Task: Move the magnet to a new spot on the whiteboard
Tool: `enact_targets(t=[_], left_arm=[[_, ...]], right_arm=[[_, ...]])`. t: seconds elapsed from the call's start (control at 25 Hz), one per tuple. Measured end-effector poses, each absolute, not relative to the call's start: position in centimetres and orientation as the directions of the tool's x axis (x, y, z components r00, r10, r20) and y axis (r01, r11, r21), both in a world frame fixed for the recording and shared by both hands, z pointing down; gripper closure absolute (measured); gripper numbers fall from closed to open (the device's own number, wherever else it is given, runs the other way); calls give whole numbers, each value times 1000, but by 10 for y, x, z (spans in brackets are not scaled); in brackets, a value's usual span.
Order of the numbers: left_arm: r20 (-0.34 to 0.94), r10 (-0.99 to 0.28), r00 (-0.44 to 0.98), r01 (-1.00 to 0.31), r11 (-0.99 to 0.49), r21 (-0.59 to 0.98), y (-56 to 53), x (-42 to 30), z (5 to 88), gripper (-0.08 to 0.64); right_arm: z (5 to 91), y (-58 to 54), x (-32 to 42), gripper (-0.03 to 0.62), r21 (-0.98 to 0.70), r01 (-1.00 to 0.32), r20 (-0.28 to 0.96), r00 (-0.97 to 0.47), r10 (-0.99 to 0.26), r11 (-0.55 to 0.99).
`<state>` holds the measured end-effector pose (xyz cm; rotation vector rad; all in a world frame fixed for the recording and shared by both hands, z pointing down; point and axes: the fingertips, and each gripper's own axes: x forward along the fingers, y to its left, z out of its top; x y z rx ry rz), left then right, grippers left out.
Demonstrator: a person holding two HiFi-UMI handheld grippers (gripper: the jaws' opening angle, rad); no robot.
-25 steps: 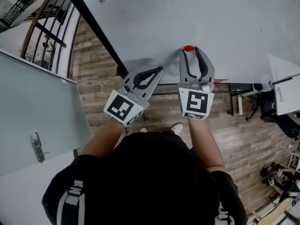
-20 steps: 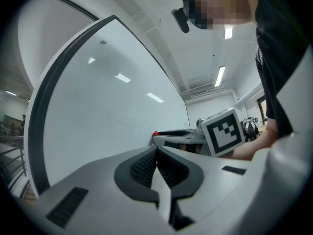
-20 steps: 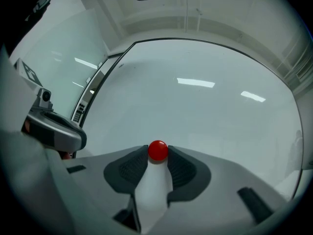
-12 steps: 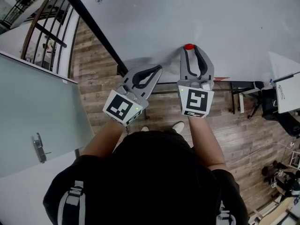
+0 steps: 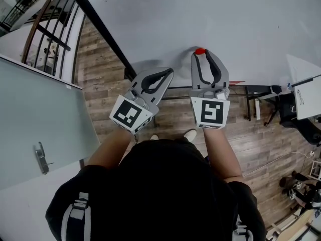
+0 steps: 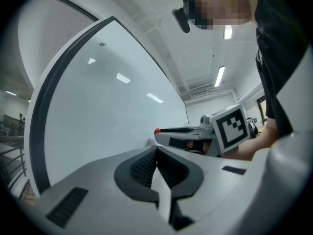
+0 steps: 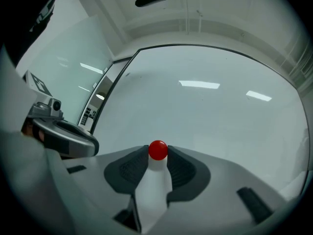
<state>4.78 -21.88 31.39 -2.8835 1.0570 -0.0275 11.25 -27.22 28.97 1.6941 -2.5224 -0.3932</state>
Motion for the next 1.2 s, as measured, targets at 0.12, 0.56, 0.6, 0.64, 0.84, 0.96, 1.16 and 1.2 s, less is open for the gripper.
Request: enact_targets(t=[0.12, 0.56, 0.6, 0.64, 0.84, 0.96, 1.16, 1.2], left_arm=[[-14, -646, 764, -645, -761, -73, -217, 46, 312, 555], [-39, -617, 786, -618, -782, -83, -205, 46, 303, 555], [-40, -613, 789, -614, -785, -84, -204, 46, 303, 555], [-41, -610, 791, -611, -787, -85, -202, 46, 302, 555], [-42, -595, 803, -596, -798, -87, -195, 50, 304, 555], [-41, -588, 808, -589, -804, -83, -193, 52, 308, 555], [-23, -573, 819, -573, -816, -79, -185, 57, 320, 555], [-13, -572, 820, -571, -817, -77, -184, 57, 324, 555]], right_arm=[[290, -264, 112, 476, 233, -891, -71, -415, -907, 389], [295, -218, 130, 476, 145, -878, -49, -467, -883, 456], [295, -213, 130, 476, 144, -876, -51, -471, -881, 460], [295, -207, 130, 476, 145, -874, -55, -476, -878, 465], [298, -185, 132, 476, 146, -857, -71, -507, -859, 494], [302, -180, 132, 476, 143, -850, -72, -519, -852, 506], [316, -174, 137, 476, 130, -843, -56, -531, -846, 521], [317, -173, 137, 476, 126, -843, -55, -532, -845, 522]])
